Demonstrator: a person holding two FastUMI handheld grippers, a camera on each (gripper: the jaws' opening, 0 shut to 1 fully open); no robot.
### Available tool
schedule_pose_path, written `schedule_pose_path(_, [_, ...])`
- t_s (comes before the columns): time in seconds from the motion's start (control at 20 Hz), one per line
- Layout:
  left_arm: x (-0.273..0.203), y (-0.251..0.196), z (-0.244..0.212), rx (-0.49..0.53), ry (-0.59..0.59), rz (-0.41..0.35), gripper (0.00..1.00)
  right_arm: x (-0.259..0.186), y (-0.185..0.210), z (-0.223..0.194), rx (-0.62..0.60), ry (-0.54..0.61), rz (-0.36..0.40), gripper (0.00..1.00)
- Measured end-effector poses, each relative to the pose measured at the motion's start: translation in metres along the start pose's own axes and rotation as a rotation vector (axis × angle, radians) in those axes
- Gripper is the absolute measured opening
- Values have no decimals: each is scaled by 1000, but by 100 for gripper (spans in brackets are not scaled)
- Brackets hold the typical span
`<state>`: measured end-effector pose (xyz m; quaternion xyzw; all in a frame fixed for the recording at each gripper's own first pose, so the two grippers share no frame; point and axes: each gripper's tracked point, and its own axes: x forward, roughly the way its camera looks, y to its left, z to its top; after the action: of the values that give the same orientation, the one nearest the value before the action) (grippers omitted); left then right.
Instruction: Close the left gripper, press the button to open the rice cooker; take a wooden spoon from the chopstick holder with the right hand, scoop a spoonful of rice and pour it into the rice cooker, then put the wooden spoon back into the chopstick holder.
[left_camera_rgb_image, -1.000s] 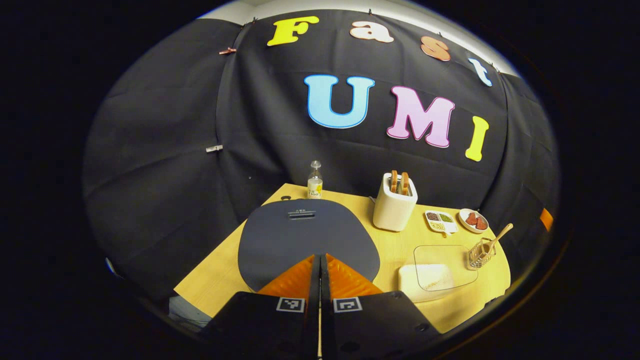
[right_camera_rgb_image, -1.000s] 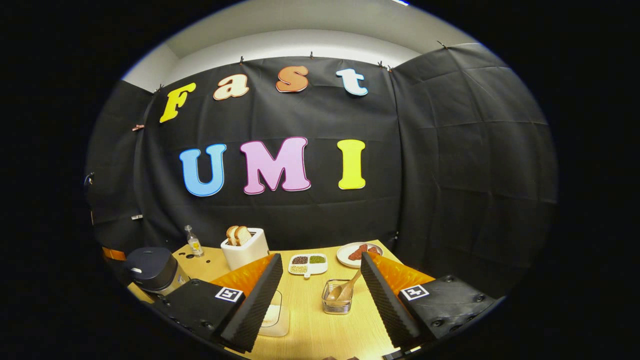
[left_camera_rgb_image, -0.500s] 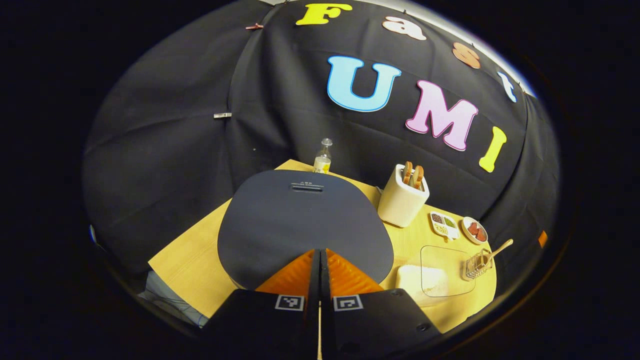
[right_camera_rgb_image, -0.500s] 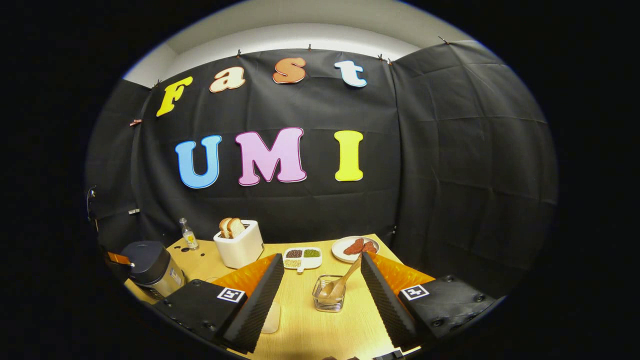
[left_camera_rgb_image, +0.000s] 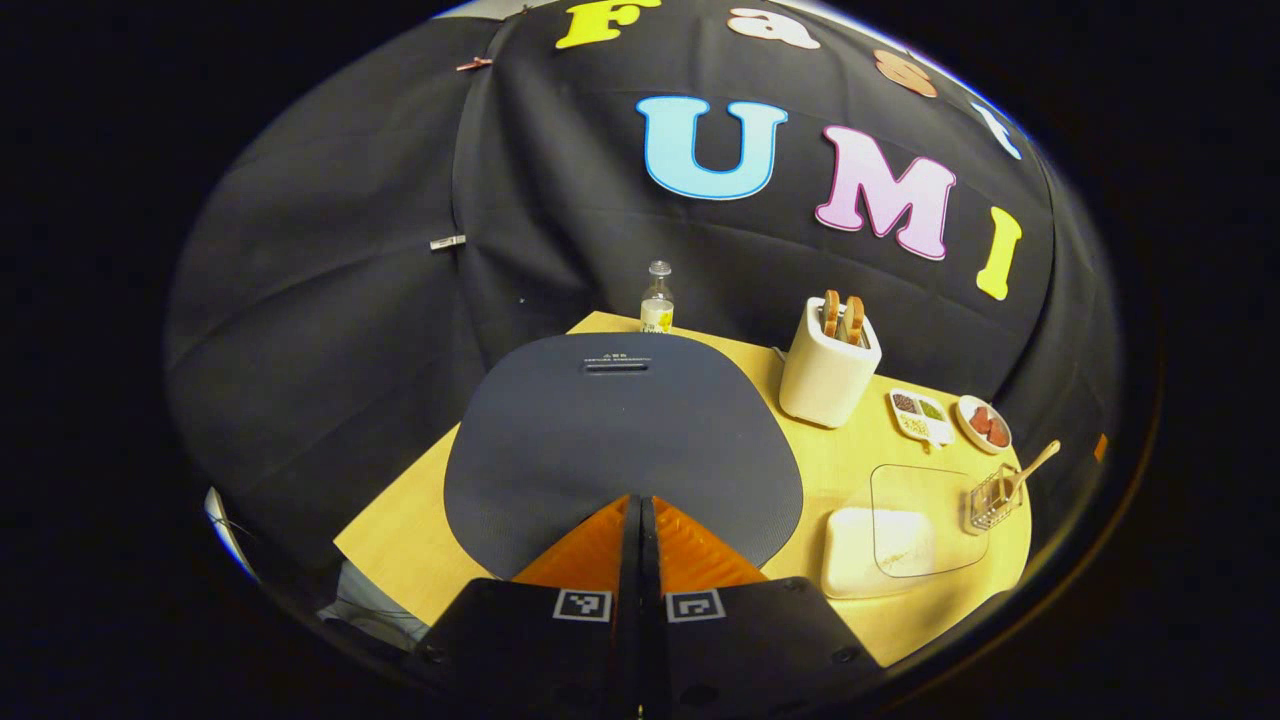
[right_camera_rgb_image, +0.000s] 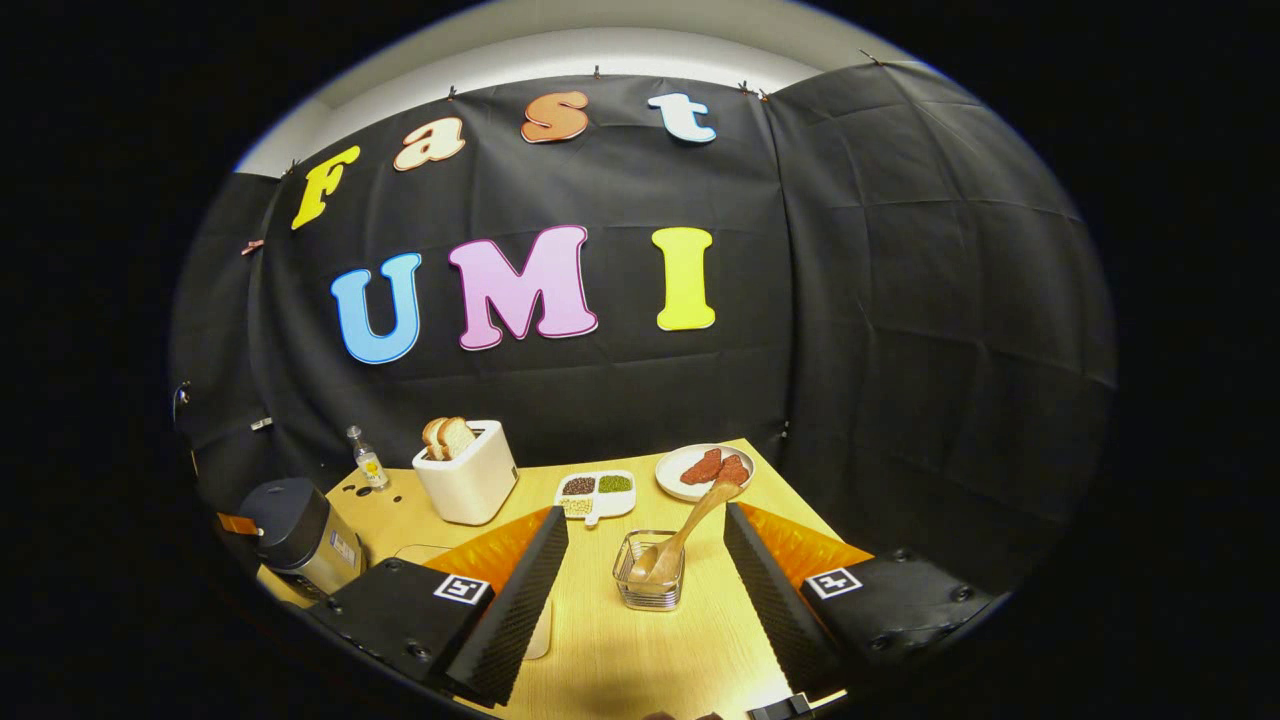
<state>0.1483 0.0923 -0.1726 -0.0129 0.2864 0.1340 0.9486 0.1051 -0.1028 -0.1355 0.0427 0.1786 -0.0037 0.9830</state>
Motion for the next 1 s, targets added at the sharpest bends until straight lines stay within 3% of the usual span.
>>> schedule_pose_path(0.15, [-10,0,10,27,-31,38,6,6,-4,-5,24,20,5,99])
schedule_pose_path(0.35, [-50,4,73,-28,-232,114,7,17,-10,-9,7,33,9,99])
schedule_pose_path(0.45, [-72,1,101,-3,-336,140,8,25,-14,-7,8,37,8,99])
schedule_pose_path(0.5, [-76,-8,101,19,-330,124,8,31,-18,-5,5,28,3,99])
schedule_pose_path(0.65, [-79,-18,75,-13,-280,108,37,51,-24,-2,23,24,1,98])
schedule_pose_path(0.8, [-94,-22,54,-126,-287,111,42,66,-29,-7,30,42,4,98])
schedule_pose_path(0.9, [-106,-30,43,-151,-302,104,55,79,-31,-16,25,67,9,99])
schedule_pose_path(1.0, [-115,-41,34,-140,-307,87,76,91,-34,-26,23,97,15,99])
